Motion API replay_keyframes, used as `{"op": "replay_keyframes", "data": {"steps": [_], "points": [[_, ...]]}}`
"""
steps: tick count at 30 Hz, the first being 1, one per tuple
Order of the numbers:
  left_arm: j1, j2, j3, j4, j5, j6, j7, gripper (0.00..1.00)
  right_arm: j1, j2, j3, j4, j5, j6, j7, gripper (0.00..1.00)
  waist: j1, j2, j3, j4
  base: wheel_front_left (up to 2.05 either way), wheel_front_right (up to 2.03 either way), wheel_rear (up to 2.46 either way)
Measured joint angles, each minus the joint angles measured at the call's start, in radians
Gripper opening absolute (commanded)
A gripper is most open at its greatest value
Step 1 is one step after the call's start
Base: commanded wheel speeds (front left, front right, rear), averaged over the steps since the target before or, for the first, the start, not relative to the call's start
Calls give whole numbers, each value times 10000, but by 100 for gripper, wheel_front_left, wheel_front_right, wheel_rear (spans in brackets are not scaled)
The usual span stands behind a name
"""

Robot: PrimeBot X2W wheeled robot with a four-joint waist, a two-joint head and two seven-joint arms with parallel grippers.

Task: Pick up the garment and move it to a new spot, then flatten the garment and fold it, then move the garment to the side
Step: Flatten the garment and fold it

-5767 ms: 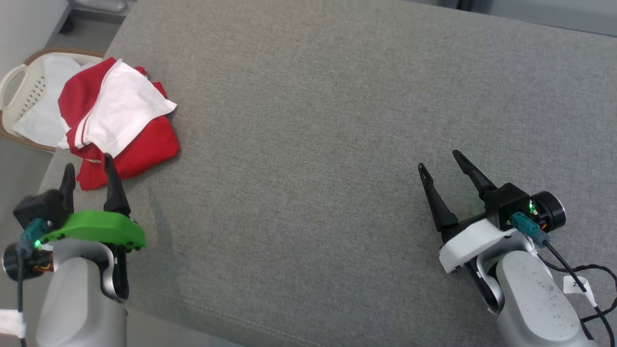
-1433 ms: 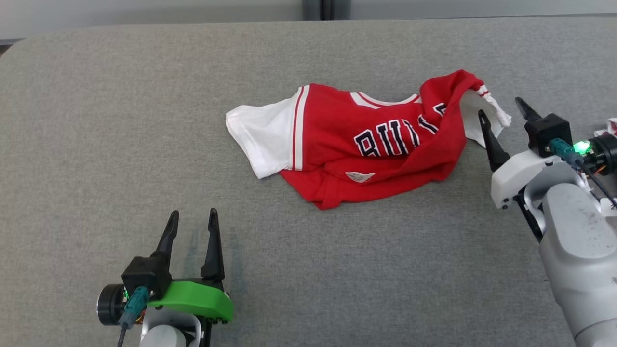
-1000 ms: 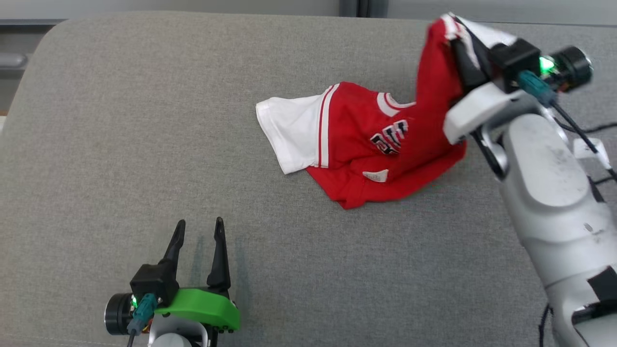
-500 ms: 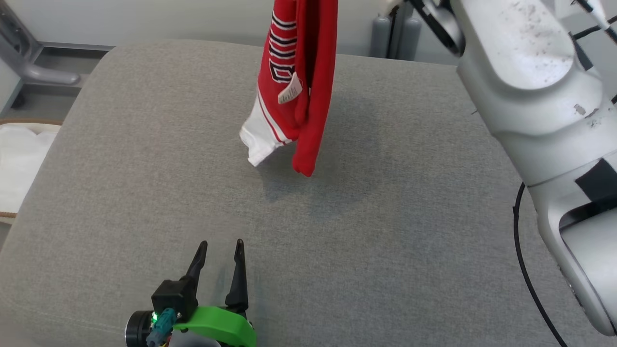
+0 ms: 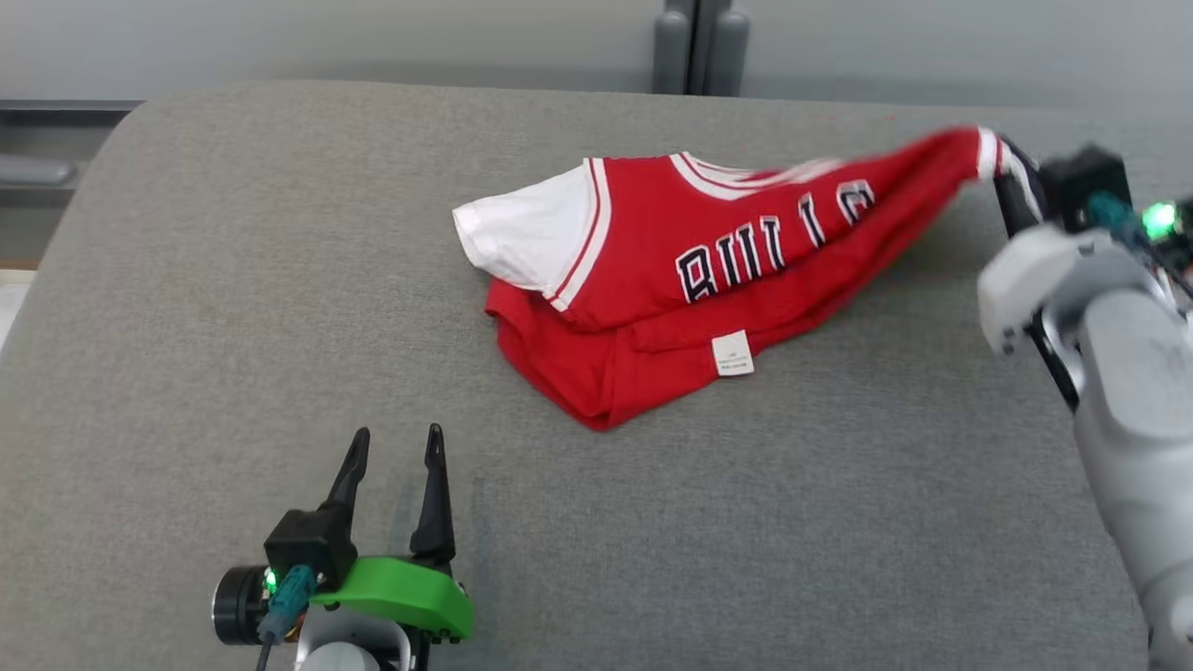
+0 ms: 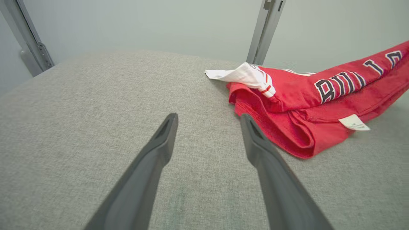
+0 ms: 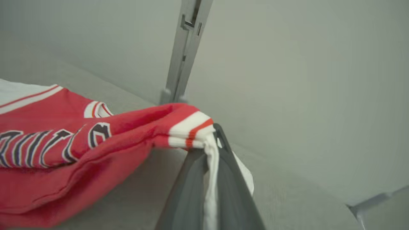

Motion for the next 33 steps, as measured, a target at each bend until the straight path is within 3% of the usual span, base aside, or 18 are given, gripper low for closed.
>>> {"op": "replay_keyframes", "data": {"steps": [1, 2, 3, 7, 14, 24, 33], "points": [[-87, -2, -23, -6, 42, -12, 0, 100, 551, -107, -270, 23, -109, 0, 0, 26, 0, 0, 65, -133, 0, 0, 0], [-184, -2, -50, -4, 71, -48, 0, 100, 1134, -226, -548, 0, -255, 0, 2, 76, -1, 0, 140, -287, 0, 0, 0], [-234, -2, -73, -4, 77, -92, 2, 100, 1478, -276, -725, -36, -364, 0, 0, 100, 0, 0, 189, -393, 0, 0, 0], [-461, -4, -188, 13, 163, -192, 0, 100, 2658, -61, -1549, -694, -529, -2, 0, 100, -1, 0, 378, -881, 0, 0, 0], [-968, -6, -892, 171, 222, -487, 0, 100, 3545, 848, -1983, -2115, -512, -2, 0, 100, 0, 0, 651, -1583, 0, 0, 0], [-2236, -17, -2263, 1363, -477, -706, 2, 100, 3624, 1490, -1465, -3524, -52, -2, 0, 100, 0, 0, 1269, -2169, 0, 0, 0], [-3066, -19, -2211, 2418, -863, -571, 0, 100, 3599, 1689, -1068, -3990, 280, -2, 0, 100, -1, -1, 1691, -2807, 0, 0, 0]]}}
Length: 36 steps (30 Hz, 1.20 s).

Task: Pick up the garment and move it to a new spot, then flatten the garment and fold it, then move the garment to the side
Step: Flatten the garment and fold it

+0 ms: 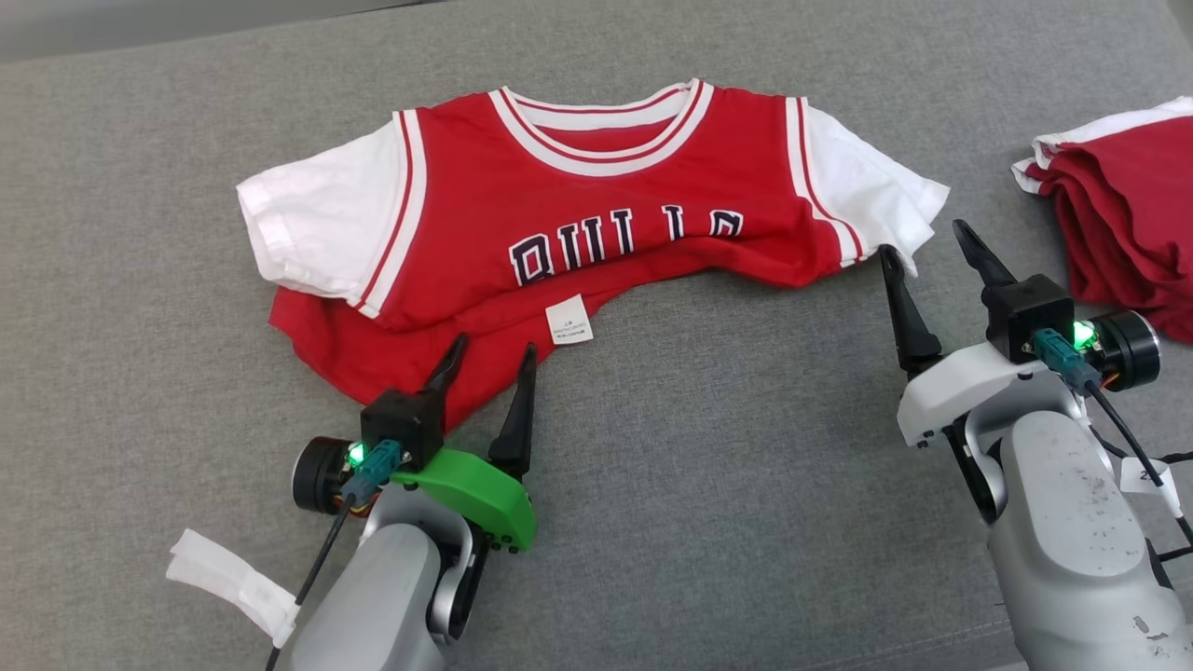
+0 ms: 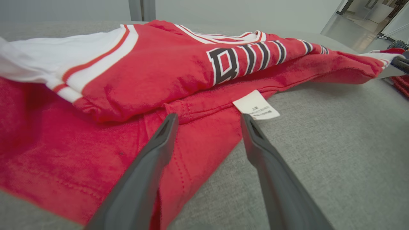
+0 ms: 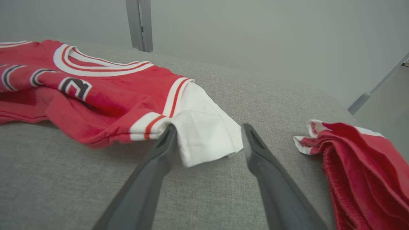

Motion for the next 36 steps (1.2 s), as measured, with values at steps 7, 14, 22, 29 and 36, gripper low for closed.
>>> {"op": "replay_keyframes", "data": {"steps": [7, 14, 22, 29, 36], "points": [[-167, 2, 489, 209, -301, 61, 0, 100, 46, 56, -4, -92, 19, 0, 0, 100, 0, 0, 280, -266, 0, 0, 0], [-166, 2, 658, 186, -111, -2, -4, 100, 64, 102, 12, -121, 25, 2, 0, 100, 0, 0, 380, -282, 0, 0, 0], [-227, 2, 746, 148, -140, -153, -4, 0, 59, 125, 134, -50, 81, 0, 0, 100, 0, 0, 349, -306, 0, 0, 0], [-40, 2, 1131, -447, -136, -232, 0, 0, 235, 138, 50, 121, 142, 0, 0, 100, 0, 0, 5, -253, 0, 0, 0], [937, 4, 1557, -1685, 167, -71, 2, 0, 908, 140, -205, 222, 276, 0, 0, 100, 0, 0, -720, 46, 0, 0, 0]]}}
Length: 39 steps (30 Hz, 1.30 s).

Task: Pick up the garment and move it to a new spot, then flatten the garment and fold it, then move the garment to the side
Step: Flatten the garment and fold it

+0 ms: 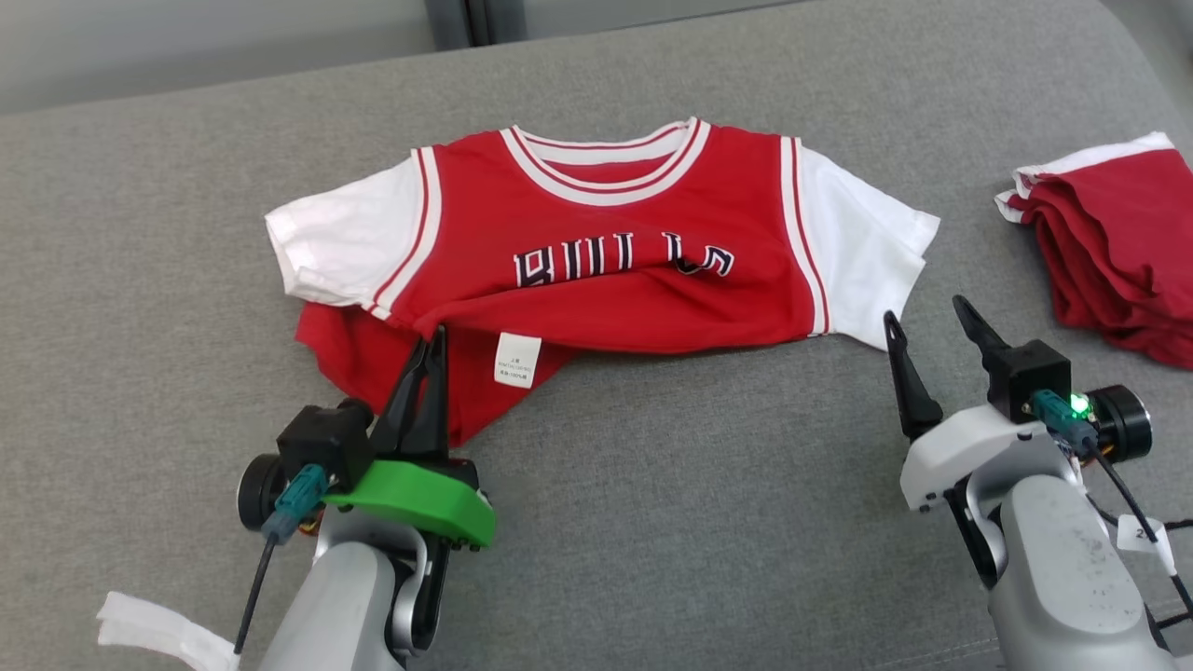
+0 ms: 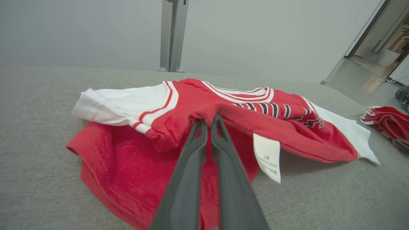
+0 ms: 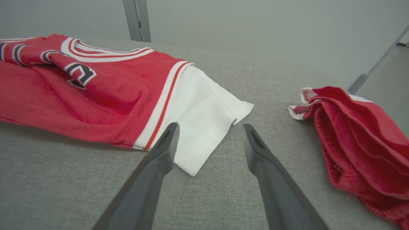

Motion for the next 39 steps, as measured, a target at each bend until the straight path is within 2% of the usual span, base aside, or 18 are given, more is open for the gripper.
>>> {"op": "replay_keyframes", "data": {"steps": [5, 13, 18, 19, 20, 21, 26, 39], "points": [[905, 0, 445, -598, 240, 132, -2, 0, 578, 2, -56, 109, 207, 0, 0, 100, 0, 0, -625, 369, 0, 0, 0], [2254, 4, 1749, -1166, 803, 330, 0, 0, 1250, 4, -19, 142, 541, 0, 0, 100, 0, 0, -1595, 1026, 0, 0, 0], [2922, 4, 1929, -460, 851, 295, 0, 0, 1526, 6, 151, 104, 819, 0, 0, 100, 0, 0, -2025, 1317, 0, 0, 0], [3006, 4, 1914, -265, 851, 301, 0, 21, 1567, 6, 190, 92, 892, 0, 0, 100, 0, 0, -2075, 1351, 0, 0, 0], [3056, 2, 1914, -81, 840, 347, 0, 85, 1593, 6, 224, 65, 980, 0, 0, 100, 0, 0, -2125, 1384, 0, 0, 0], [3070, 2, 1931, 46, 826, 433, 0, 100, 1611, 8, 255, 15, 1070, 0, 0, 100, 0, 0, -2165, 1405, 0, 0, 0], [3143, 4, 1952, 159, 1034, 734, 0, 100, 1802, 4, 330, -140, 1457, 0, 0, 100, 0, 0, -2210, 1347, 0, 0, 0], [3166, 4, 2138, 357, 1358, 892, 0, 100, 1976, 6, 472, -353, 1666, 0, 0, 100, 0, 0, -2168, 1128, 0, 0, 0]]}}
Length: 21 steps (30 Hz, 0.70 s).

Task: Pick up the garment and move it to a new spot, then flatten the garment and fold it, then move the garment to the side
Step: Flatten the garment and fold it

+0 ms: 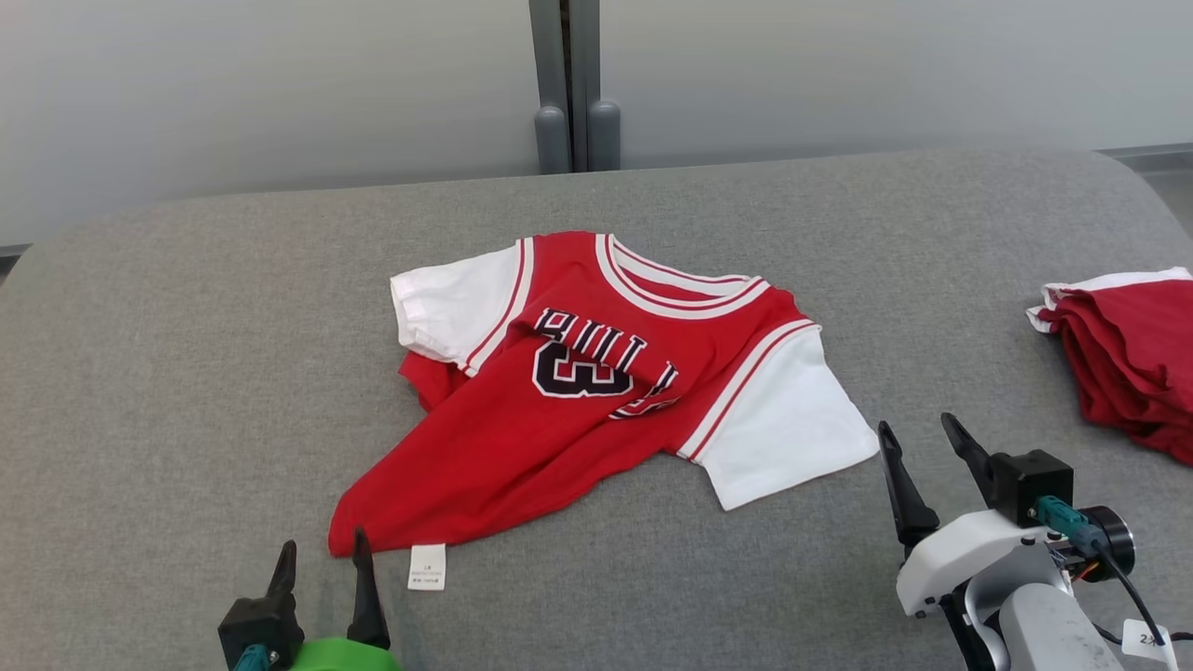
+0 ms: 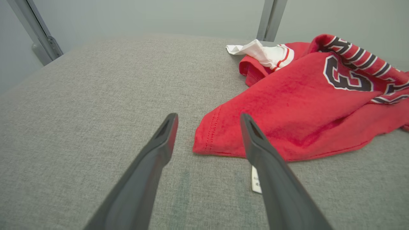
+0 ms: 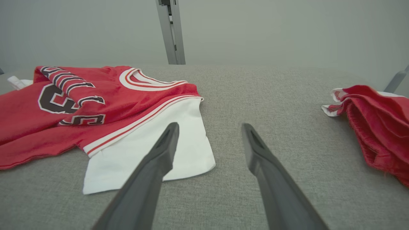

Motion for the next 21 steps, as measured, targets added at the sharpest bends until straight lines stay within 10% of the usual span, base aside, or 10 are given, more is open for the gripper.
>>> {"op": "replay_keyframes", "data": {"steps": [21], "points": [[-1641, -2, -17, 1927, -238, 25, -6, 100, -1214, 2, 150, 961, -430, 0, 0, 100, 0, 0, 1767, 64, 0, 0, 0]]}}
